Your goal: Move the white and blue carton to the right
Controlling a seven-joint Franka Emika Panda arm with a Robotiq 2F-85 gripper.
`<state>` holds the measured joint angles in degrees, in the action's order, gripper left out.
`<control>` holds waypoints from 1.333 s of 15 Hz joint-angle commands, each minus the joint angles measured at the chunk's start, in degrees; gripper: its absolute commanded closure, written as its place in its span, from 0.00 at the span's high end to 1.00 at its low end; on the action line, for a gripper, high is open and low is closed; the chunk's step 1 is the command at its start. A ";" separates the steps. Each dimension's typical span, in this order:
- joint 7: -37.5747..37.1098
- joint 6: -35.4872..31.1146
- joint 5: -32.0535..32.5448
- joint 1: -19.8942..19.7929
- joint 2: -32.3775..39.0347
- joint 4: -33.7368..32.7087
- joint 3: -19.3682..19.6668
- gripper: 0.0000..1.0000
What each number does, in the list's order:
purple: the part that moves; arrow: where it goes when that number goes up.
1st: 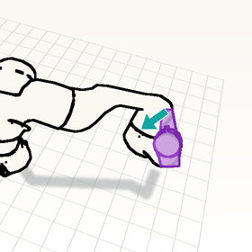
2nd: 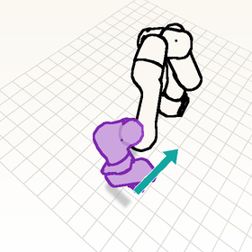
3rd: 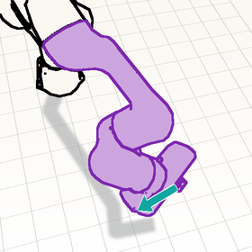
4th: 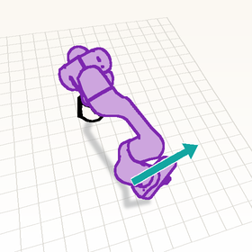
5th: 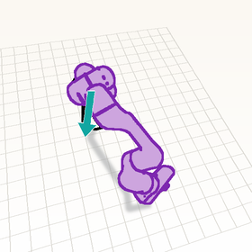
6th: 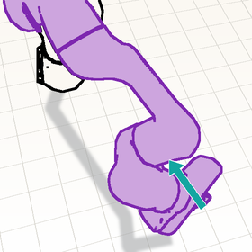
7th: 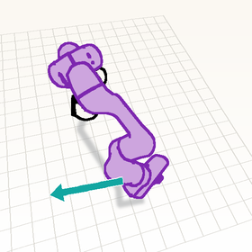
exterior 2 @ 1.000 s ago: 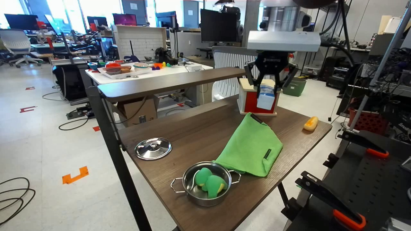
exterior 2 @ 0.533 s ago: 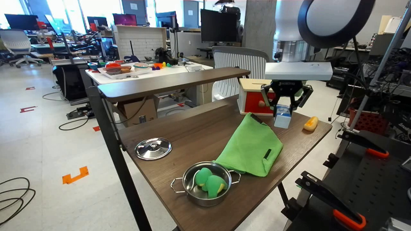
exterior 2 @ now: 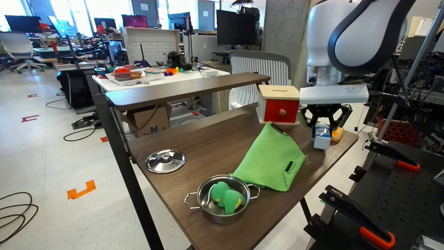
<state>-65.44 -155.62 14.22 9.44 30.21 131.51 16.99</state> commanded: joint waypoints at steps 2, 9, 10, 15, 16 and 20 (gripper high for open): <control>0.85 -1.62 -0.51 0.31 1.54 -0.94 0.86 0.19; -0.01 -1.90 -1.12 0.55 1.54 -2.17 1.08 0.89; 0.16 -1.79 -1.38 0.33 0.61 -1.96 1.00 0.98; 4.70 1.42 -2.89 -1.69 -8.83 -0.16 -0.64 1.00; 1.20 -0.34 -1.57 0.01 -2.63 -2.57 0.79 1.00; 2.78 1.08 -1.18 -0.94 -7.75 -1.32 0.11 1.00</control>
<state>-62.55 -154.67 12.79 8.96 22.44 130.33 17.50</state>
